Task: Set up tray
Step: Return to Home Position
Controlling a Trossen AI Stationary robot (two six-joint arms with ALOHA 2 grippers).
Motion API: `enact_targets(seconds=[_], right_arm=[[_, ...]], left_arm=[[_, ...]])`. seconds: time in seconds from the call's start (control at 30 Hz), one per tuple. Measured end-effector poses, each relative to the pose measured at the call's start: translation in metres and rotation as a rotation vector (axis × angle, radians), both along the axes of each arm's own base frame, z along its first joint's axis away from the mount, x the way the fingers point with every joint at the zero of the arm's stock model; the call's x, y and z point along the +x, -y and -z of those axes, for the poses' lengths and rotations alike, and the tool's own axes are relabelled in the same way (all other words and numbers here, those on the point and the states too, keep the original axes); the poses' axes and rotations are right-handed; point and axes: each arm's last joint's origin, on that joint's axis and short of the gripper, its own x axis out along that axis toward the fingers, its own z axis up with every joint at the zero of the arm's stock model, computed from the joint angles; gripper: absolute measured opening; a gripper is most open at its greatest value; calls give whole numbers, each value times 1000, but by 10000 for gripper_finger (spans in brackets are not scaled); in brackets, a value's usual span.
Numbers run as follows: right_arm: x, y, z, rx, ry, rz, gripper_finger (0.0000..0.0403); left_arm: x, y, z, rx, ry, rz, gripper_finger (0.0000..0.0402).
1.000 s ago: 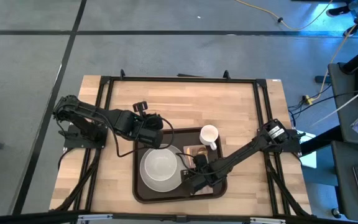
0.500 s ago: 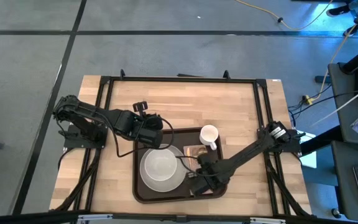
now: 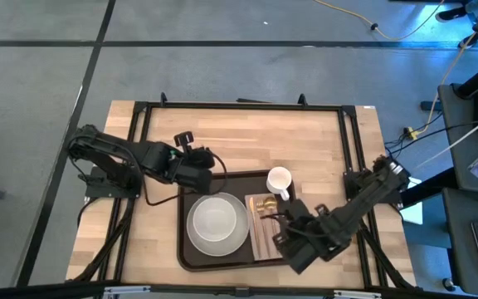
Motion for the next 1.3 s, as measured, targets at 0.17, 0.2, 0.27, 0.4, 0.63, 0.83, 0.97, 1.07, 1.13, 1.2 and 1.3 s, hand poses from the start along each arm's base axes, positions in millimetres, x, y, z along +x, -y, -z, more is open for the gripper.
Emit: enact_targets(seconds=[0.17,0.2,0.27,0.4,0.63,0.83,0.97,1.07,1.13,1.2,1.3], right_arm=[[-12,10,-21,-40,22,-183,81],[-13,12,-23,-73,35,-201,81],[-16,18,-27,-187,38,-257,81],[-35,46,-57,-244,87,-426,81],[-106,102,-76,-248,315,-637,80],[-161,150,-52,-160,696,-731,80],[-190,174,-42,-157,1030,-756,80],[-209,186,-29,-178,1159,-782,80],[-221,193,-18,-191,1207,-769,80],[-230,198,-7,-198,1237,-752,80],[-241,204,11,-214,1272,-730,80]], left_arm=[[-4,0,-7,-60,45,18,33],[-4,1,-7,-75,41,23,33],[-4,1,-6,-105,38,25,33],[0,3,-4,-162,68,-5,33],[12,-4,-20,-179,345,-26,33],[3,-29,-32,-350,608,274,33],[-30,-60,-31,-302,822,222,33],[-58,-77,-11,-247,948,120,33],[-76,-83,3,-241,1034,117,33],[-93,-86,19,-251,1109,142,33],[-113,-91,45,-268,1190,162,33]])
